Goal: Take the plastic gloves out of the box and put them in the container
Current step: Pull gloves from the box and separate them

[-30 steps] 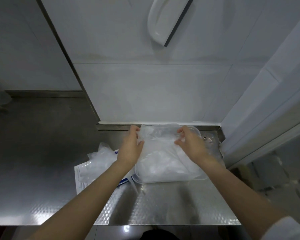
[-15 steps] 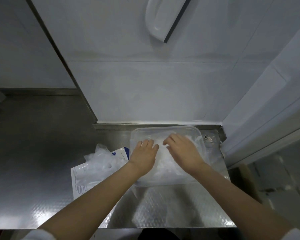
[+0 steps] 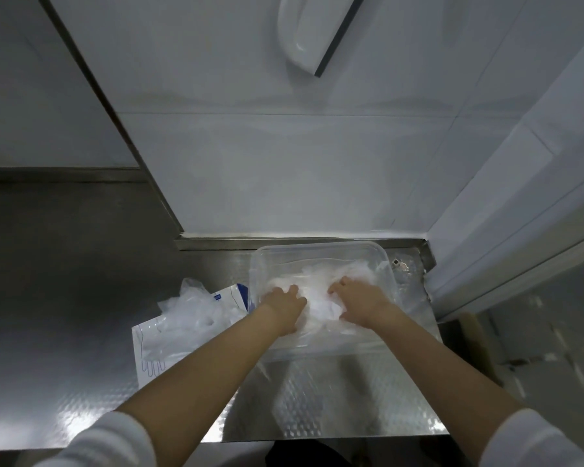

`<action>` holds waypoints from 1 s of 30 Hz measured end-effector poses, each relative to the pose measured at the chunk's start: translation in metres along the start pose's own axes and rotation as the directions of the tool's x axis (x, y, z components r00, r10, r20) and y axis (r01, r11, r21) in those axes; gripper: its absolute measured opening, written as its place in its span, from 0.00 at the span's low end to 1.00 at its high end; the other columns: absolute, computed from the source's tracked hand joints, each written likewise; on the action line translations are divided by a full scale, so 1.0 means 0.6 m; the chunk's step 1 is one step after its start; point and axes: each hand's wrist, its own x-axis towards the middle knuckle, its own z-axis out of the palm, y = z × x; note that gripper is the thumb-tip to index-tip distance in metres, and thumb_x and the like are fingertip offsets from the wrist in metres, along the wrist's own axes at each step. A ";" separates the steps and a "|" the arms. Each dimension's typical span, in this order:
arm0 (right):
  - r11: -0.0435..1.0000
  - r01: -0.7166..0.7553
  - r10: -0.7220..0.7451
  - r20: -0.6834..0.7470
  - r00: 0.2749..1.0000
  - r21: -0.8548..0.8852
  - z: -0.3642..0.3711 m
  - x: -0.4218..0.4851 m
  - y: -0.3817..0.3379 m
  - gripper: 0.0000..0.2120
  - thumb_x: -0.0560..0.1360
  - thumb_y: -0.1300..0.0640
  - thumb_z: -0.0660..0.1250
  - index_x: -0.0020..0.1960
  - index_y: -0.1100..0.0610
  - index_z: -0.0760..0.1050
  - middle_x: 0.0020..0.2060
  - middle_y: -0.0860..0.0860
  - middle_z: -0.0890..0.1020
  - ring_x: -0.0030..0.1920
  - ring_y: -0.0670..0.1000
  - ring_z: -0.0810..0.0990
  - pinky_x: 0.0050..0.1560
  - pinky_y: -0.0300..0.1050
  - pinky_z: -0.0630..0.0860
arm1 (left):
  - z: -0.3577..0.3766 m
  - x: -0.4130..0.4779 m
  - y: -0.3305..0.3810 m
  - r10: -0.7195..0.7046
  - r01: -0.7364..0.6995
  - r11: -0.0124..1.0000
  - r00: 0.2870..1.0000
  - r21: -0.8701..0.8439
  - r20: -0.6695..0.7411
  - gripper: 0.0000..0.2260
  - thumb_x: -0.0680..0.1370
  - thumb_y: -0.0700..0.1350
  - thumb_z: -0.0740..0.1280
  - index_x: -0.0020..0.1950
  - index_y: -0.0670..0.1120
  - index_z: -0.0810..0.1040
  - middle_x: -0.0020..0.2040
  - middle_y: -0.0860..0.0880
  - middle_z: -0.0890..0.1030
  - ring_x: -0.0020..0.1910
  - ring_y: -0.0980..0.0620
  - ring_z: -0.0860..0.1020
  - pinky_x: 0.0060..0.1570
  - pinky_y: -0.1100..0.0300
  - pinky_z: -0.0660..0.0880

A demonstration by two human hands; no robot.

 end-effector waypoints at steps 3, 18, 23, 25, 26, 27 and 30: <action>0.998 0.012 0.000 -0.188 0.982 0.060 -0.022 -0.014 -0.026 0.20 0.79 0.58 0.62 0.70 0.54 0.65 0.67 0.52 0.69 0.65 0.53 0.71 0.59 0.47 0.71 | -0.025 -0.032 -0.012 0.029 -0.046 0.995 0.981 -0.086 -0.191 0.18 0.81 0.48 0.59 0.70 0.46 0.66 0.69 0.44 0.67 0.64 0.43 0.70 0.63 0.52 0.65; 0.915 0.279 -0.344 -0.199 0.918 -0.293 -0.030 -0.040 -0.278 0.27 0.76 0.45 0.63 0.67 0.62 0.70 0.69 0.58 0.67 0.74 0.59 0.53 0.75 0.52 0.43 | 0.080 -0.208 -0.144 -0.321 0.186 0.898 0.897 -0.398 -0.304 0.18 0.77 0.47 0.61 0.67 0.53 0.65 0.68 0.52 0.65 0.68 0.51 0.63 0.63 0.52 0.59; 0.858 0.216 -0.293 -0.098 0.951 -0.466 -0.038 -0.029 -0.304 0.16 0.75 0.56 0.65 0.60 0.60 0.76 0.61 0.58 0.75 0.70 0.61 0.61 0.75 0.55 0.42 | 0.120 -0.213 -0.147 -0.318 0.221 0.899 0.923 -0.377 -0.216 0.22 0.77 0.53 0.63 0.69 0.52 0.62 0.71 0.51 0.60 0.68 0.49 0.62 0.65 0.50 0.60; 0.852 0.197 -0.281 -0.106 0.954 -0.484 -0.042 -0.029 -0.309 0.12 0.75 0.59 0.64 0.58 0.59 0.76 0.57 0.56 0.78 0.67 0.58 0.66 0.75 0.54 0.43 | 0.129 -0.211 -0.147 -0.333 0.223 0.886 0.916 -0.405 -0.225 0.20 0.78 0.52 0.63 0.68 0.51 0.63 0.70 0.51 0.61 0.67 0.49 0.63 0.63 0.50 0.62; 0.859 0.192 -0.278 -0.118 0.953 -0.474 -0.044 -0.029 -0.310 0.11 0.76 0.61 0.63 0.57 0.59 0.76 0.56 0.56 0.78 0.65 0.57 0.68 0.75 0.53 0.44 | 0.132 -0.210 -0.147 -0.340 0.224 0.881 0.912 -0.416 -0.230 0.20 0.78 0.51 0.63 0.68 0.51 0.63 0.70 0.51 0.61 0.67 0.49 0.63 0.62 0.50 0.63; 0.871 0.191 -0.282 -0.142 0.949 -0.452 -0.045 -0.029 -0.309 0.11 0.75 0.62 0.62 0.57 0.59 0.75 0.55 0.56 0.79 0.64 0.56 0.70 0.75 0.51 0.45 | 0.135 -0.209 -0.148 -0.345 0.224 0.878 0.909 -0.422 -0.235 0.19 0.78 0.51 0.63 0.68 0.50 0.64 0.70 0.50 0.61 0.67 0.48 0.63 0.61 0.51 0.63; 0.930 0.223 -0.297 -0.241 0.924 -0.291 -0.047 -0.029 -0.304 0.12 0.74 0.66 0.61 0.57 0.61 0.73 0.52 0.56 0.80 0.57 0.56 0.75 0.69 0.44 0.56 | 0.141 -0.208 -0.148 -0.360 0.230 0.874 0.898 -0.428 -0.252 0.20 0.79 0.51 0.63 0.68 0.50 0.63 0.70 0.50 0.62 0.67 0.48 0.64 0.60 0.51 0.65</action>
